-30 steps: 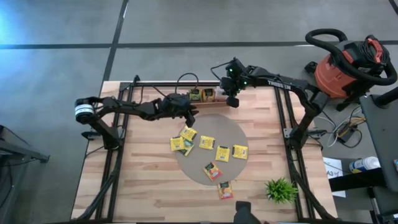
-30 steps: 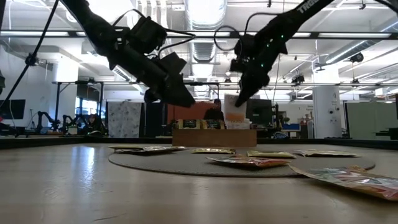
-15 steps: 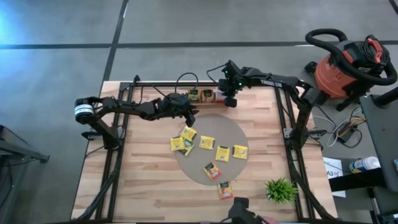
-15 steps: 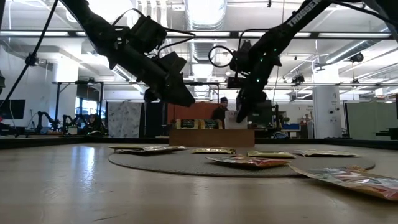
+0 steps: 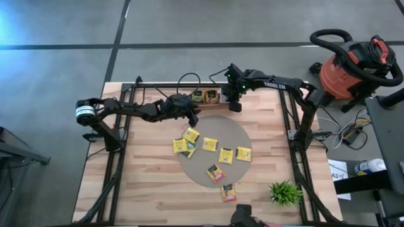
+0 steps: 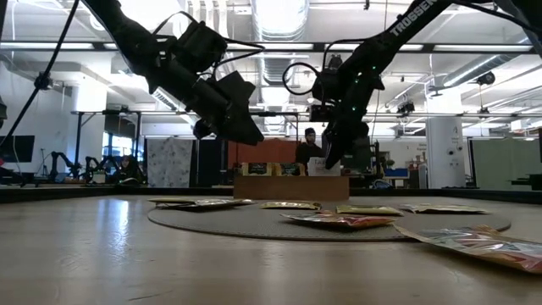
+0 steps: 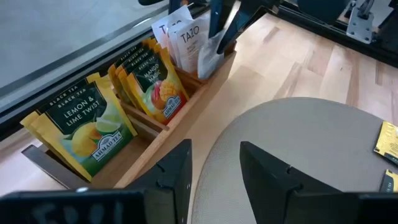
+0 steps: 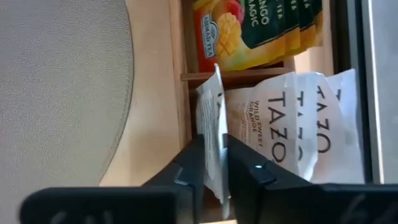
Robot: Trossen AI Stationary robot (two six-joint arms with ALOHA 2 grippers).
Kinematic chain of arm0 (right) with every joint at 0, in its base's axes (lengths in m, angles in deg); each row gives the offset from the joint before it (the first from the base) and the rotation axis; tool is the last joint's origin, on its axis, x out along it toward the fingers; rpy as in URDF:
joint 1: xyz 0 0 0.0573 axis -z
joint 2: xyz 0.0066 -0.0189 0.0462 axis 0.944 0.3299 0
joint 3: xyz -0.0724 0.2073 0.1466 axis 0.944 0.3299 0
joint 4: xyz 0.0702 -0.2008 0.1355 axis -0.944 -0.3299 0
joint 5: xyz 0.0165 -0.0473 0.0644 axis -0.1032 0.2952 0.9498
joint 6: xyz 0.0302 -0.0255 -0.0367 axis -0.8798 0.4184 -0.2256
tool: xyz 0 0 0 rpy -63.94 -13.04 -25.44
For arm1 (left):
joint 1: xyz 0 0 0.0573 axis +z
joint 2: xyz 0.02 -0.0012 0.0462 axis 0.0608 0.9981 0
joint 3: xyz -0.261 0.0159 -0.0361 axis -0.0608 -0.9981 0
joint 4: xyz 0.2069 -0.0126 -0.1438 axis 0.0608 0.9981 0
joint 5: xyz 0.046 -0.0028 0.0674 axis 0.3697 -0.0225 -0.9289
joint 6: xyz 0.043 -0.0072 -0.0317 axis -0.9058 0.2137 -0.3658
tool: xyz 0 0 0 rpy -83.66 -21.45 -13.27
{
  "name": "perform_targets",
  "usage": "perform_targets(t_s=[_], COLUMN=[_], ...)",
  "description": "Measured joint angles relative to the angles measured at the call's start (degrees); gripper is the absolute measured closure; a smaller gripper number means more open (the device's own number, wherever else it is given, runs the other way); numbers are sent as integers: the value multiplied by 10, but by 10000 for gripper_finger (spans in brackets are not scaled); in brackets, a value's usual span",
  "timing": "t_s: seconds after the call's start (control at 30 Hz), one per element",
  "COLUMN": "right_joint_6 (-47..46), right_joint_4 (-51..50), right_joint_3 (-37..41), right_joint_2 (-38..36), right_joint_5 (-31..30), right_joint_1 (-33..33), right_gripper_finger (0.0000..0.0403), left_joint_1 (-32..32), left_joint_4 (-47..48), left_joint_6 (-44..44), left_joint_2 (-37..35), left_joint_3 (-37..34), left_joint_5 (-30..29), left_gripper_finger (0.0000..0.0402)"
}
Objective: Pick & Place Tea
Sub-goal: Put the white tea bag into the right compartment of the wooden organizer, then put the bottom orange tea bag into the middle compartment of the wooden organizer
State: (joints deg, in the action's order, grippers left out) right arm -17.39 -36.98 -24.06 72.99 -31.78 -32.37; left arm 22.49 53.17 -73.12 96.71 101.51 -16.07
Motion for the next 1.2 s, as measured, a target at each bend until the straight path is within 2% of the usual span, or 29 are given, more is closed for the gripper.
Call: perform_targets(t_s=[0.07,0.2,0.43,0.57,0.67,0.77,0.97,1.2], right_joint_6=[0,-16,-65,-148,-262,-315,-366,-466], right_joint_4=[1,-15,-43,-43,-54,-78,-116,-120], right_joint_3=[0,-12,-47,-53,-50,-42,-16,25], right_joint_2=[0,0,-27,-45,-45,-45,-69,-127], right_joint_5=[-6,-62,-55,-1,65,136,146,32], right_joint_1=[0,-1,-1,-1,-1,-8,-80,-225], right_gripper_finger=[327,287,258,261,267,273,284,293], left_joint_1=[0,-1,-1,-1,-4,-10,-36,-80], left_joint_4=[0,7,109,194,254,286,301,302], left_joint_6=[0,5,-3,-8,-9,-9,-9,-9], left_joint_2=[0,-3,-45,-82,-103,-121,-143,-144], left_joint_3=[0,0,0,-3,-5,-5,-5,-5], left_joint_5=[0,0,0,2,2,4,5,5], left_gripper_finger=[273,273,273,273,273,273,273,273])
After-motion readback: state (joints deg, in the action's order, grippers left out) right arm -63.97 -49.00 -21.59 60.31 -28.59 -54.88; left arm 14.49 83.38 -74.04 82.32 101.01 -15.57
